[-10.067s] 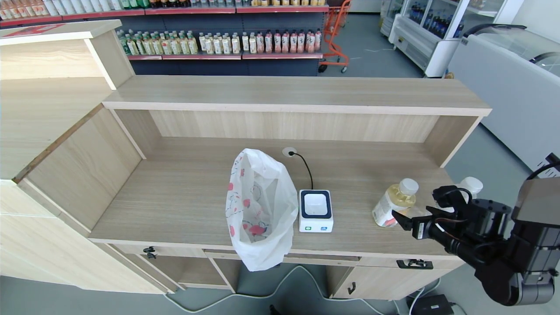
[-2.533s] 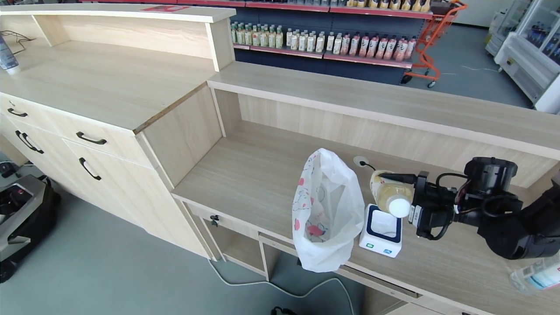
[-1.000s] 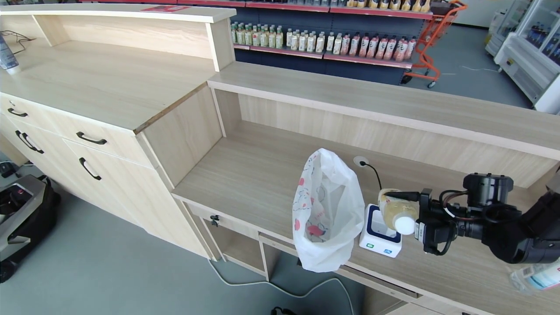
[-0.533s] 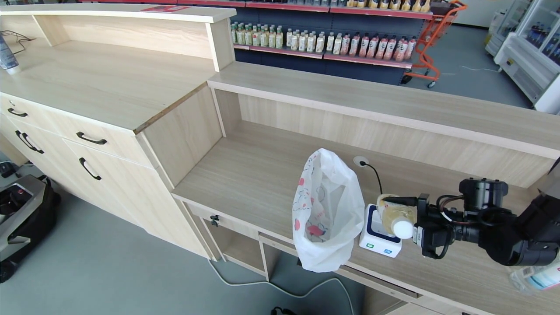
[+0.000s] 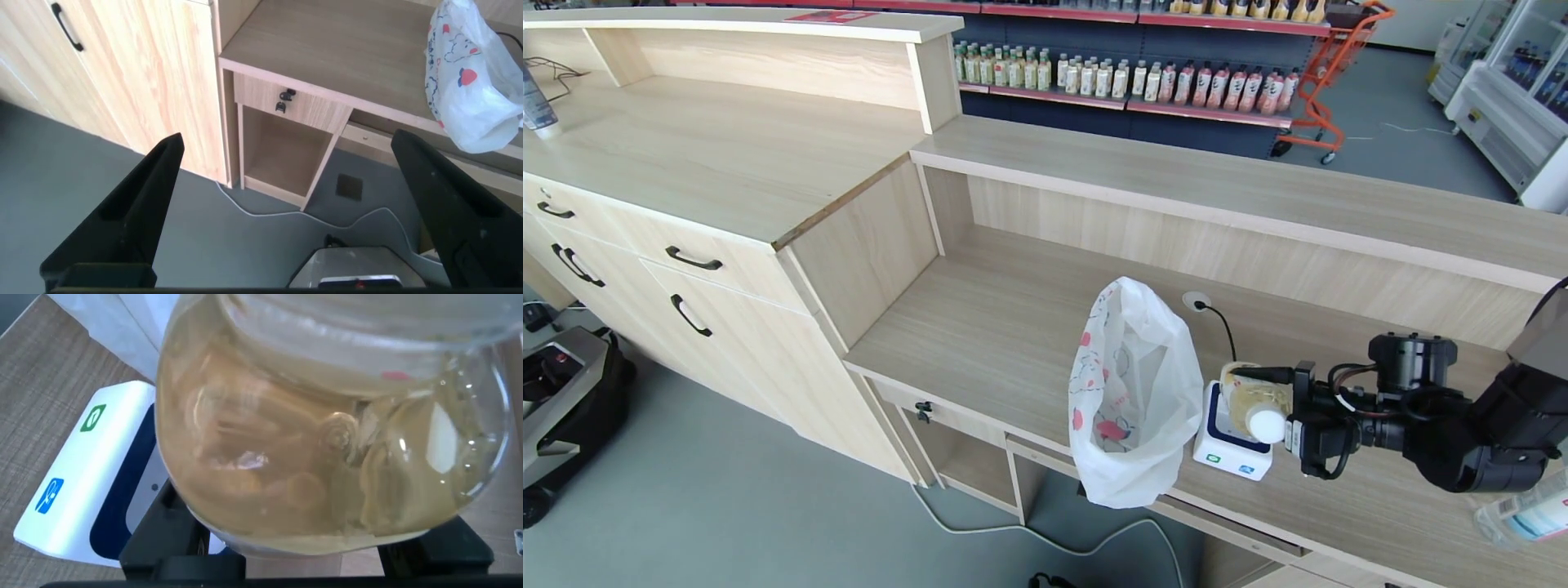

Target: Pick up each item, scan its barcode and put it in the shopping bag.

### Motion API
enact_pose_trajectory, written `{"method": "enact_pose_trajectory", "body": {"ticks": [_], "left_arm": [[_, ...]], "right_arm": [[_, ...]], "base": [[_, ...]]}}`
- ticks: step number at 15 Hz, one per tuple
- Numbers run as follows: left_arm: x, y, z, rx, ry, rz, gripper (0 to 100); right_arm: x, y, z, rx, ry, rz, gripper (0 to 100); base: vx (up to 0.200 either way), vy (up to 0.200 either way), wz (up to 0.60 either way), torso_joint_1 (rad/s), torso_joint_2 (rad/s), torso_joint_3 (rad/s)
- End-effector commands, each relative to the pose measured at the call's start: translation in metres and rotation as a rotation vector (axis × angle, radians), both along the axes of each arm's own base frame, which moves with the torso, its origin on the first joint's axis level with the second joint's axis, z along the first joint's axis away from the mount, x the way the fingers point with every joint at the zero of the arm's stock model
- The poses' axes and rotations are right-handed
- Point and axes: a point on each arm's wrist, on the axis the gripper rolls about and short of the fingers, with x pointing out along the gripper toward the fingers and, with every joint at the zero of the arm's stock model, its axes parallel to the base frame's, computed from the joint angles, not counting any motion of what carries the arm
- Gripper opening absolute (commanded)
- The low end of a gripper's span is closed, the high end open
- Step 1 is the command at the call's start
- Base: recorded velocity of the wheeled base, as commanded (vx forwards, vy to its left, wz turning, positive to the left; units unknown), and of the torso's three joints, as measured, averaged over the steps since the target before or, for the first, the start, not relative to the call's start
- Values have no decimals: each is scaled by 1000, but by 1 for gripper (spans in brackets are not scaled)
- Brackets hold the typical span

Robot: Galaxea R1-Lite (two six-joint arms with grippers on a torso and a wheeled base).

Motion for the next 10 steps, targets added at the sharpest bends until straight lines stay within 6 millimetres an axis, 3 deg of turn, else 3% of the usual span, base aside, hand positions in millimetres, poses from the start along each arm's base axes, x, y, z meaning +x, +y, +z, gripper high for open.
{"method": "enact_pose_trajectory", "body": {"ticks": [1,10], "left_arm": [[0,0,0,0,0,0,100],[0,0,0,0,0,0,100]], "right_arm": [[4,3,-3,3,3,8,0],[10,10,-3,29,6,15,0]], "base": [[0,0,0,0,0,0],[0,0,0,0,0,0]]}}
